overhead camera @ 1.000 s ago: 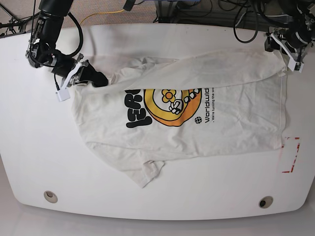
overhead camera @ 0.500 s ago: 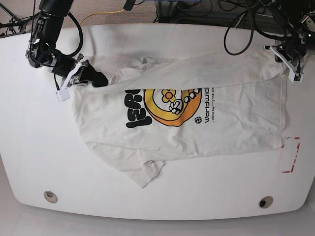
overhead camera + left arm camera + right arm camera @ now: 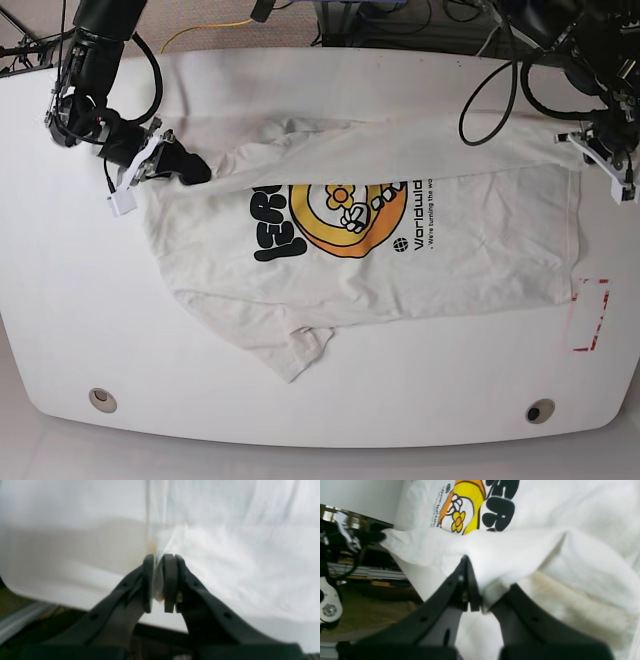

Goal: Fold the T-shirt properly
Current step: 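Grasp the shirt's opposite corner with the left gripper, then pull the held shirt edge with both grippers away from the print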

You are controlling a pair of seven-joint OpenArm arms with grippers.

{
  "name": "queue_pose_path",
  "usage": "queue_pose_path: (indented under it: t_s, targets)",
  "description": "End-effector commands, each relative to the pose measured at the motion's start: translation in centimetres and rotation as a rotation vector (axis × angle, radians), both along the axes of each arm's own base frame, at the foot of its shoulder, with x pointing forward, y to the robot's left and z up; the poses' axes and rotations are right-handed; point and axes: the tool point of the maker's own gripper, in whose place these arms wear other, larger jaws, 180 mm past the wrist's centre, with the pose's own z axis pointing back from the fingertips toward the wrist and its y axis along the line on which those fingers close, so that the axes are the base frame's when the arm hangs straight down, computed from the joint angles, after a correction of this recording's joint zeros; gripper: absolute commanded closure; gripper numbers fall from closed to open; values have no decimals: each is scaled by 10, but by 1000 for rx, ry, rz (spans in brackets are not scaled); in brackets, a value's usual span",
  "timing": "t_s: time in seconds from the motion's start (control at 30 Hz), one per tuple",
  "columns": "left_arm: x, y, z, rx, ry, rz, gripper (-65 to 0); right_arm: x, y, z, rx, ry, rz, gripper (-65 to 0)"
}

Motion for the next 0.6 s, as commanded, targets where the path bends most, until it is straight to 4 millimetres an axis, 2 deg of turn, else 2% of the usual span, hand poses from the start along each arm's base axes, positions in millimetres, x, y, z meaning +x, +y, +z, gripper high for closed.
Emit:
queue_pose_path:
  t_s: [0.0,0.17,0.27,0.43,0.57]
  targets:
    - [14,15,22,50,-59,-8,-50,12,-10,11,-33,-46,-17,0]
    - [32,18,17,-3,-73,1,-50,17,-17,6,-96,-39,-28,0]
    - [39,29,17,-14,-69,8,-50,17,-20,4,-115,-30,-27,0]
    - [55,30,-3,-102,-81,10,-51,23,-23,4,-151,-34,-27,0]
    - [58,42,-12,-124,-85,15,-51,22,-26,1,-170,-24,-27,0]
